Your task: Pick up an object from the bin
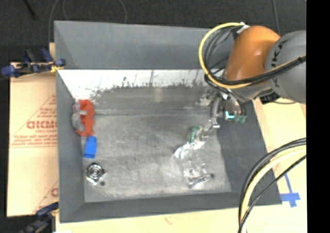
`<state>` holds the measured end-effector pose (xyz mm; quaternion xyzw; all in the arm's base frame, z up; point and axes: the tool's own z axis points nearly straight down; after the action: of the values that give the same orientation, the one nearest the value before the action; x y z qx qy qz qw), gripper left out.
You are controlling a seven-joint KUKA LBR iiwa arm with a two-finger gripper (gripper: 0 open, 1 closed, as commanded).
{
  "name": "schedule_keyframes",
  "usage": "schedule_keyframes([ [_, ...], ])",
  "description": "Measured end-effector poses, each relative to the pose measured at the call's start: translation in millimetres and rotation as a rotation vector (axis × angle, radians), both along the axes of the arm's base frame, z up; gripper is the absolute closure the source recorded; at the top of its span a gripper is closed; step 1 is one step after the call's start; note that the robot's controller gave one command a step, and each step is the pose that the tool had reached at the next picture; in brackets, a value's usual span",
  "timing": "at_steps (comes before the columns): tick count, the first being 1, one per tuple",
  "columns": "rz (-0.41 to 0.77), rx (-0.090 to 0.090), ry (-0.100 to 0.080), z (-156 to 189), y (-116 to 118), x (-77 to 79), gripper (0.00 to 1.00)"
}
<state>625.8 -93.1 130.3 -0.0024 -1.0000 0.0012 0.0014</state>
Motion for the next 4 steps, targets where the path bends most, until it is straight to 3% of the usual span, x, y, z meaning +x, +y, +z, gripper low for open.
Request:
schedule_keyframes([
  [1,0.000,-0.001,-0.014,-45,5,9.4,0.00],
  [2,-0.097,0.005,-0.010,-46,58,17.6,0.00],
  [3,-0.238,0.007,-0.012,10,143,26.7,0.00],
  [4,-0.240,0.004,0.001,-23,218,-43.2,0.00],
])
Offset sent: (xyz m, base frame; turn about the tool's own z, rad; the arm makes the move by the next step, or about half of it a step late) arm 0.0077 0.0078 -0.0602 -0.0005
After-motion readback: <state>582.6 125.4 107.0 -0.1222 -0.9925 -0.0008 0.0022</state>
